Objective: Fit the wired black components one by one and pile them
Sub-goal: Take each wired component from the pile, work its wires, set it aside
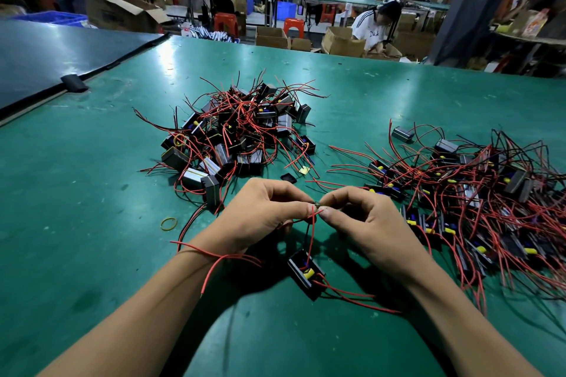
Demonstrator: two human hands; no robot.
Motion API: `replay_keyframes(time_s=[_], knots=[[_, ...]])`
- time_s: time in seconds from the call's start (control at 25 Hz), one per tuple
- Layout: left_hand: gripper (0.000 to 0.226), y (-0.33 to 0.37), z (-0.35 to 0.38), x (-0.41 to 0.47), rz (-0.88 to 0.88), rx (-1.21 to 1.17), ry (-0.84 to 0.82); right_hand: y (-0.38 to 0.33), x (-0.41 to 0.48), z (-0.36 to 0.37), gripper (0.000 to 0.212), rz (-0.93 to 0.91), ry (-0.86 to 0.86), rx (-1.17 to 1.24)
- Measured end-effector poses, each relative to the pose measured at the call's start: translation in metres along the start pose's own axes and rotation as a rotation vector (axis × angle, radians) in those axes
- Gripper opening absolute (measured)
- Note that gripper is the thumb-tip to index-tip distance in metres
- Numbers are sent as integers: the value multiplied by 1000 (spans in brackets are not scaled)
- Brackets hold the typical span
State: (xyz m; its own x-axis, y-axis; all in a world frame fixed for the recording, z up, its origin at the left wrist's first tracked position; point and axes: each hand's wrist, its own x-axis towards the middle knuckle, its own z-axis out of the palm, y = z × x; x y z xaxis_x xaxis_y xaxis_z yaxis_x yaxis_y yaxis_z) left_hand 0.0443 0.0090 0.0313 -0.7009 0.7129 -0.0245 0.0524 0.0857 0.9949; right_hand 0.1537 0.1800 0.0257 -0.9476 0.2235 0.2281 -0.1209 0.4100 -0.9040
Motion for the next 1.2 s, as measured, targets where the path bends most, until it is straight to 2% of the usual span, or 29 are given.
replay_keyframes(time_s=[0.12,0.32,0.4,0.52,0.8,1.0,1.04,1.08,1.2], knots=[[3,0,2,1,-20,-16,1,1,1,-2,18,-142,110,-158],[12,0,2,1,-42,1,-37,5,3,-3,10,-417,134,-352],[15,0,2,1,-46,6,-52,8,4,-6,10,-455,135,-409],[3,0,0,3,-53,-6,-50,10,4,-10,11,-466,96,-470],[7,-2,-1,3,-54,1,-85,8,4,-11,19,-531,113,-568],[21,-2,0,2,-46,-27,-103,5,4,-12,11,-521,94,-587],[18,-2,0,2,-45,-26,-108,4,4,-10,9,-509,97,-582],[12,-1,1,1,-43,-23,-114,4,3,-7,7,-464,102,-535],[4,-1,2,1,-30,-14,-118,6,1,3,13,-131,61,-183]])
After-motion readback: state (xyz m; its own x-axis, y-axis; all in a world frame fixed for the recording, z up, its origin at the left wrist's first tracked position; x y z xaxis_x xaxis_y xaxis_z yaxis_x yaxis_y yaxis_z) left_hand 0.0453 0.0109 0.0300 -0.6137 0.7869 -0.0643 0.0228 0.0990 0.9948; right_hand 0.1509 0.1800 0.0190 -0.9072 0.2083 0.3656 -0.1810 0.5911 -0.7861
